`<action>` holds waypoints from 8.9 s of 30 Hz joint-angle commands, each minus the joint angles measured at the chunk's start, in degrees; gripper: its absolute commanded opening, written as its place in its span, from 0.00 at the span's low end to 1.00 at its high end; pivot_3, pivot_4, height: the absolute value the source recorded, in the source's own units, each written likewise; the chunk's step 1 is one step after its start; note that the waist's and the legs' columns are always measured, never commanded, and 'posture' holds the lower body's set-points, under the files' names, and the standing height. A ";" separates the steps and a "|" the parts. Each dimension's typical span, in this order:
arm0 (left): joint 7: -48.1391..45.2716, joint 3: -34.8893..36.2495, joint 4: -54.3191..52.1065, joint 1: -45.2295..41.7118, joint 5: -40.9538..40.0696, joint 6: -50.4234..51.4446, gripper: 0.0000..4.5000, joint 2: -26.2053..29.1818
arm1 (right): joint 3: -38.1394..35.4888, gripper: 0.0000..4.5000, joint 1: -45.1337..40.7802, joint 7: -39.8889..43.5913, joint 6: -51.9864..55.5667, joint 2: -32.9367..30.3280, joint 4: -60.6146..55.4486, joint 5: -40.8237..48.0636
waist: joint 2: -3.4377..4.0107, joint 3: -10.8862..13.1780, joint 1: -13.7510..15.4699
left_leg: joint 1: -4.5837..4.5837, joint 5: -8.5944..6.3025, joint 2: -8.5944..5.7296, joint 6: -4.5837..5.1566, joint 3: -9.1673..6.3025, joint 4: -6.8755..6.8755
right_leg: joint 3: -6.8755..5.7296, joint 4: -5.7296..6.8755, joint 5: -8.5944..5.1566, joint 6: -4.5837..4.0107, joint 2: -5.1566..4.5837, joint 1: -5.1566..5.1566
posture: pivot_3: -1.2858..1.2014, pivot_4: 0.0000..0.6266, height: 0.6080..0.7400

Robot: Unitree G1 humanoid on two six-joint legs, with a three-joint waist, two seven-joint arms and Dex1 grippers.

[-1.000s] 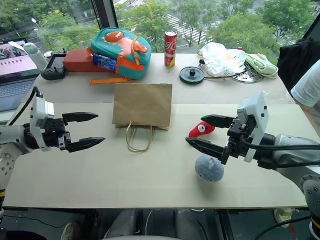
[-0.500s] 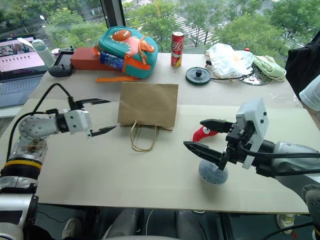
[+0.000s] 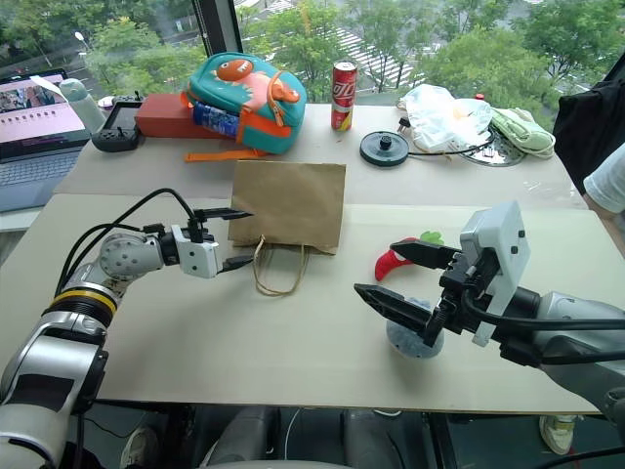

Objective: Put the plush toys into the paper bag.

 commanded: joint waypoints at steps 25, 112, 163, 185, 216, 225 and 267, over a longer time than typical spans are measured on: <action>9.32 -4.55 2.67 -3.06 4.00 -1.49 0.01 -0.94 | -0.64 1.00 0.94 -2.33 -4.28 -1.03 -1.55 0.04 | 0.00 0.00 -0.05 | 0.05 0.00 0.00 0.00 0.00 0.01 | 0.00 0.05 0.00 0.00 0.01 0.03 | 0.52 0.24 0.99; -27.60 6.24 -39.45 1.52 -34.96 69.46 0.00 -11.15 | 10.86 0.79 0.99 -18.60 -2.78 11.69 -1.22 -9.13 | 0.04 -0.02 -0.66 | 0.21 -0.02 0.01 0.05 -0.29 0.13 | -0.01 -0.07 -0.18 0.27 0.16 0.42 | 0.52 0.24 0.99; -13.94 16.15 -45.57 -6.66 -45.58 96.15 0.00 -14.82 | 41.61 0.01 -21.87 -18.33 -11.28 50.93 43.73 -61.70 | 0.09 -0.04 -1.78 | -0.06 -0.01 0.02 0.04 -0.32 0.03 | 0.00 0.12 -0.02 -0.01 0.19 -0.09 | 0.52 0.24 0.99; -11.48 15.74 -49.79 -3.82 -47.02 98.25 0.00 -15.44 | 33.65 0.01 -18.04 -14.88 0.40 49.89 13.39 -54.84 | 0.10 -0.03 -1.71 | -0.17 -0.01 0.01 0.04 -0.39 0.02 | -0.04 0.12 -0.02 -0.01 0.18 -0.15 | 0.52 0.24 0.99; -11.61 15.34 -49.40 -3.34 -47.15 97.69 0.00 -15.15 | 21.14 0.99 -24.27 -22.53 10.38 45.97 31.78 -60.80 | 0.10 -0.03 -1.71 | -0.12 -0.01 -0.02 0.04 -0.29 -0.01 | 0.06 0.09 -0.02 -0.01 0.17 -0.15 | 0.52 0.24 0.99; -11.44 15.52 -49.51 -3.27 -47.39 97.78 0.00 -15.06 | 22.36 0.46 -21.29 -21.88 9.30 43.12 30.42 -64.62 | 0.11 -0.04 -1.67 | -0.11 -0.01 -0.03 0.04 -0.28 -0.01 | 0.05 0.09 -0.02 -0.01 0.16 -0.14 | 0.52 0.24 0.99; -11.62 15.51 -49.53 -3.05 -47.94 98.33 0.00 -15.46 | 12.70 0.54 -42.41 -29.44 25.43 65.77 21.26 -51.76 | 0.21 0.00 -1.82 | -0.14 0.01 -0.05 0.01 -0.35 -0.22 | -0.02 0.10 -0.01 -0.02 0.13 -0.24 | 0.52 0.24 0.99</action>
